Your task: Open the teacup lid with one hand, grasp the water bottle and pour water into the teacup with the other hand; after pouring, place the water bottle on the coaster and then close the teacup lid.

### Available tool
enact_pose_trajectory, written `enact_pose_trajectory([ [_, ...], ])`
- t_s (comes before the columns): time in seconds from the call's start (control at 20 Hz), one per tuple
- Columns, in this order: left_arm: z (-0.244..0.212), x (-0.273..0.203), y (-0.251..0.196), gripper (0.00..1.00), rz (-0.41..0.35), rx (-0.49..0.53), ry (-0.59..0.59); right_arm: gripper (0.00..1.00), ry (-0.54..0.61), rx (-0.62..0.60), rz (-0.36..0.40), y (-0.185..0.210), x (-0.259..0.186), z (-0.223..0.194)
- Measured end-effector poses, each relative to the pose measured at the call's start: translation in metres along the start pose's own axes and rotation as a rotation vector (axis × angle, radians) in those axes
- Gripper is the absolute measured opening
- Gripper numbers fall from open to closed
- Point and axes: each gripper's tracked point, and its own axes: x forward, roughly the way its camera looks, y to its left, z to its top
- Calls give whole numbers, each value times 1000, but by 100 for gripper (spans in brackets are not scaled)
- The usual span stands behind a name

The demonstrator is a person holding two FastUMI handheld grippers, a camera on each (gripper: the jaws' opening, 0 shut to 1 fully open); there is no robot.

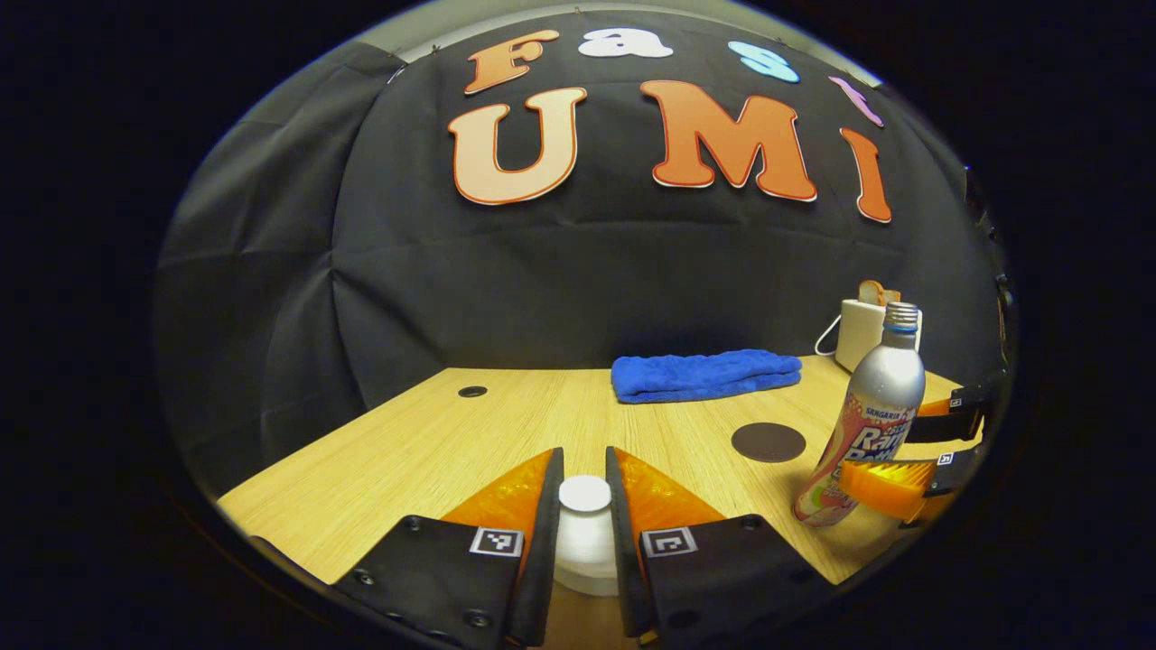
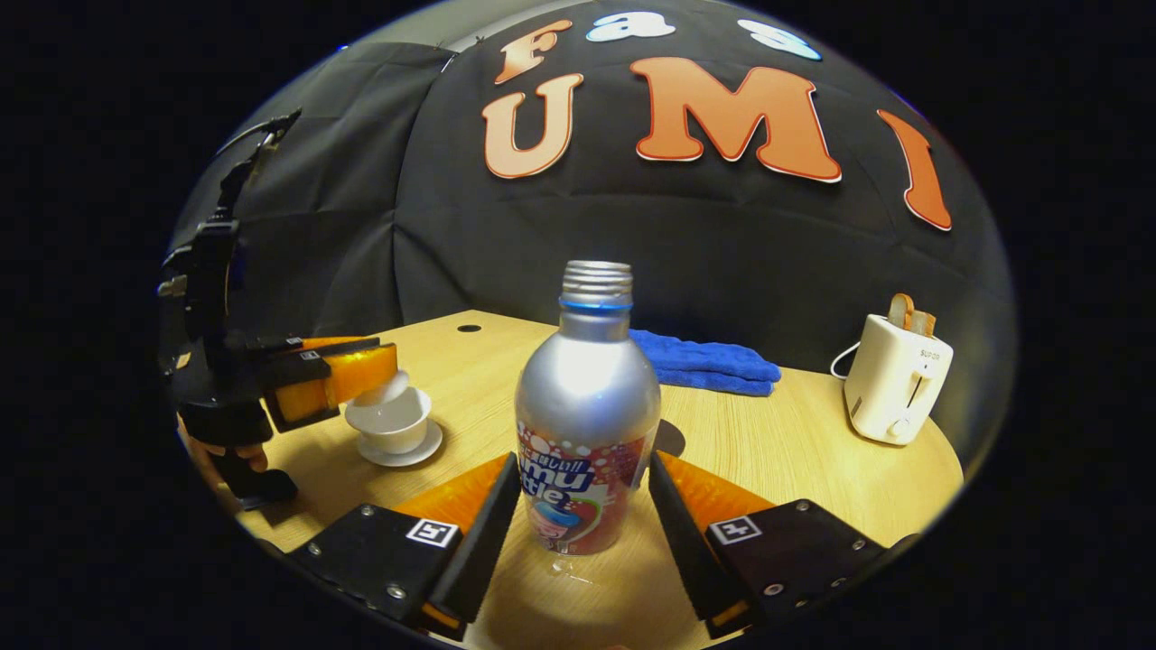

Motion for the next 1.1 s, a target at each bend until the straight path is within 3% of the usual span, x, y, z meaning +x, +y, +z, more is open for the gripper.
enact_pose_trajectory([
  [0.15, 6, -7, 10, 34, 11, -6, -18, 75, 5, -5, 0, 4, 2, 3],
  [0.25, 5, -11, 17, 30, 13, -5, -9, 78, 13, -59, -10, 4, 2, 7],
  [0.35, 4, -14, 30, 34, 34, 4, -18, 79, -7, -163, -54, -2, -1, 16],
  [0.6, 7, -23, 54, 30, 74, 7, -44, 79, -46, -419, -142, -9, -1, 37],
  [0.75, 9, -28, 68, 34, 98, 9, -52, 78, -81, -603, -211, -11, 3, 52],
  [1.1, 6, -37, 100, 34, 146, -13, -58, 77, -94, -842, -216, 8, 16, 57],
])
